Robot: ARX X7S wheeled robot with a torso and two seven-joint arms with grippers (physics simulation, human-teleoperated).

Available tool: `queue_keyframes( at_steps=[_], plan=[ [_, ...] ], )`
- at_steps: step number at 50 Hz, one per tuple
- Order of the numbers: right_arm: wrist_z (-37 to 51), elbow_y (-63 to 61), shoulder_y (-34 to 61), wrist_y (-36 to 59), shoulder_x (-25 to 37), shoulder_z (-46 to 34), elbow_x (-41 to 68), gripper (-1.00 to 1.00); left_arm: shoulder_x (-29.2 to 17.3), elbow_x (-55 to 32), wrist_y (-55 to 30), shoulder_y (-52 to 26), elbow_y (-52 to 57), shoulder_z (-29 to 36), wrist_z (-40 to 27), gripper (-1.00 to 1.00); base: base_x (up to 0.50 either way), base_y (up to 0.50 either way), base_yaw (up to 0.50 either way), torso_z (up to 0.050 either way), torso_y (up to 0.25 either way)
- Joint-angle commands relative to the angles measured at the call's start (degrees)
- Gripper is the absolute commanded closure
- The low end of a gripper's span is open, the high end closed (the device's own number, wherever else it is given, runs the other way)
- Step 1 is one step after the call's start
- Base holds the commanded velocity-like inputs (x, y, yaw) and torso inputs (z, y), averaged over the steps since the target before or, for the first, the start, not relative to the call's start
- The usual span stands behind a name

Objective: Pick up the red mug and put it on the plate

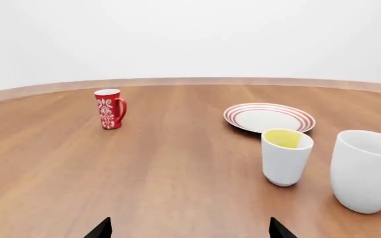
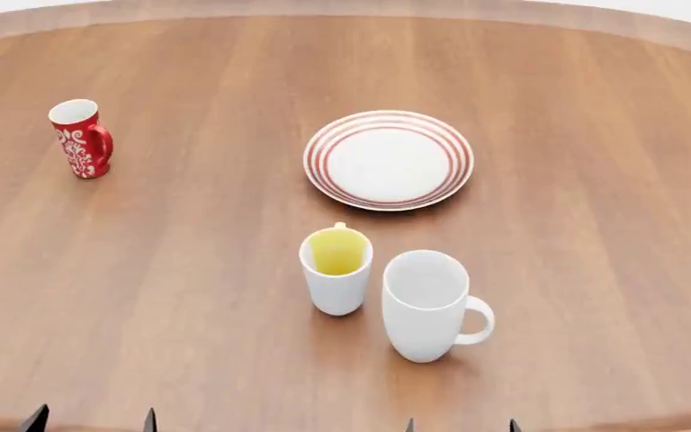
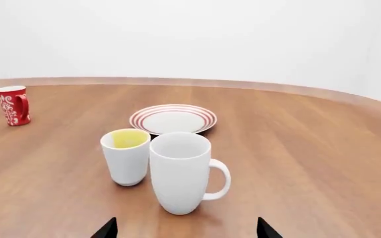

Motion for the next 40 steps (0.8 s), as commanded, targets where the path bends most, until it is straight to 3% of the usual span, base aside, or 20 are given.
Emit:
queue_keyframes(
  at_steps=[1,8,14,20,33,40],
  plan=[
    [0.5,0.8,0.7,0.3,-0.2,0.0,0.6,-1.0,0.0,0.2,0.2,0.1,0.1,0.4,-0.2,-1.0,0.0,0.0,0.0,0.0,0.0],
    [1.7,-2.5,1.9,6.4,0.8,-0.8,1.3,-1.0,-0.9,-1.2,-2.6,-0.3,1.9,0.9,-0.9,-1.0,0.0,0.0,0.0,0.0,0.0],
    [-0.6,-18.8,8.8,31.2,2.8,-0.5,7.3,-1.0,-3.4,-4.2,-28.6,-7.4,22.5,1.2,-1.2,-1.0,0.0,0.0,0.0,0.0,0.0],
    [-0.2,-22.5,13.8,39.5,3.4,1.0,10.1,-1.0,-4.7,-5.8,-39.5,-14.5,29.4,1.2,-1.3,-1.0,0.0,0.0,0.0,0.0,0.0],
    [1.0,-20.6,15.3,38.9,3.9,0.5,10.2,-1.0,-5.3,-6.0,-36.8,-14.6,26.8,2.1,-1.5,-1.0,0.0,0.0,0.0,0.0,0.0],
    [3.8,-14.9,20.7,39.6,5.1,4.1,9.6,-1.0,-5.7,-6.6,-36.0,-14.4,26.2,1.8,-1.5,-1.0,0.0,0.0,0.0,0.0,0.0]
  ],
)
